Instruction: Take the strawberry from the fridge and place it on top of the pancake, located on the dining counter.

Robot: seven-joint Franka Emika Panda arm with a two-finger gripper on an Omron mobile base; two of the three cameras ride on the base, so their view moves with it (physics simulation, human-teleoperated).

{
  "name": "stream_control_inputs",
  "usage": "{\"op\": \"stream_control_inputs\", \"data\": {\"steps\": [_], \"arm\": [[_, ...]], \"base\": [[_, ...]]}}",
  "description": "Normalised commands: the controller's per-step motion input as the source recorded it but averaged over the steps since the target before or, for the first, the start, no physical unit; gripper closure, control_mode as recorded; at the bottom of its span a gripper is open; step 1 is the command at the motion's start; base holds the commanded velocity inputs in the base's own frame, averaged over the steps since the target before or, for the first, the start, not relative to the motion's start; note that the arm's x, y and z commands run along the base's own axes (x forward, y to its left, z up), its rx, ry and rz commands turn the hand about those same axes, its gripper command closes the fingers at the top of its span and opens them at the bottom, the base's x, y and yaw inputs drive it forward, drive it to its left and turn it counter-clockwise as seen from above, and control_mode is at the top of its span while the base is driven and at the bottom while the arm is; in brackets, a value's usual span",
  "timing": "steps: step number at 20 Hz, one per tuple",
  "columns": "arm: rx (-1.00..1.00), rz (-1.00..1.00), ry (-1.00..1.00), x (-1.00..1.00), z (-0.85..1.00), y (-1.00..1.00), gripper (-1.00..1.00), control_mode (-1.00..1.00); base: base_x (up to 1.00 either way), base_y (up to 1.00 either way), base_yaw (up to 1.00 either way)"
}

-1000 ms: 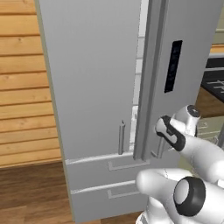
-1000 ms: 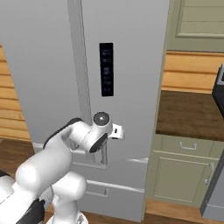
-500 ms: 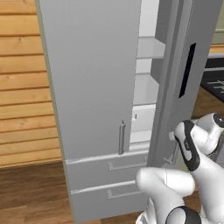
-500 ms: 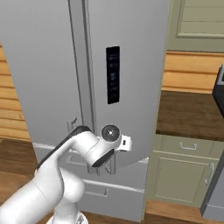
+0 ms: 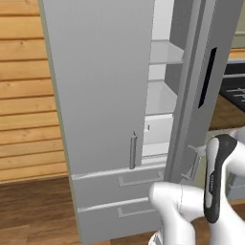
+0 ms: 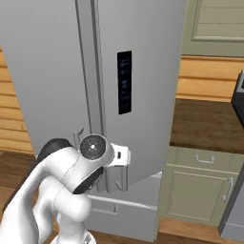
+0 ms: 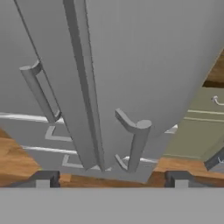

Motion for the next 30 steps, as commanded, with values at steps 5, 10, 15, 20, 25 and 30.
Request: {"op": "stream_control_inputs", "data": {"steps": [5, 10, 15, 20, 25, 30], "arm": [[-0.38, -0.02, 0.07, -0.60, 1.00, 0.95, -1.00, -1.00], [-0.45, 0.00, 0.12, -0.31, 1.00, 0.94, -1.00, -1.00], [-0.46, -0.01, 0.18, -0.01, 0.72, 0.95, -1.00, -1.00], [-0.52, 0.00, 0.30, 0.60, 0.29, 0.21, -1.00, -1.00], [-0.47, 0.00, 0.39, 0.76, 0.06, -0.06, -1.00, -1.00], [-0.30, 0.07, 0.38, 0.62, -0.01, -0.18, -1.00, -1.00]], "base": [[0.00, 0.00, 0.00], [0.00, 0.00, 0.00], [0.00, 0.00, 0.00], [0.00, 0.00, 0.00], [0.00, 0.00, 0.00], [0.00, 0.00, 0.00]]}}
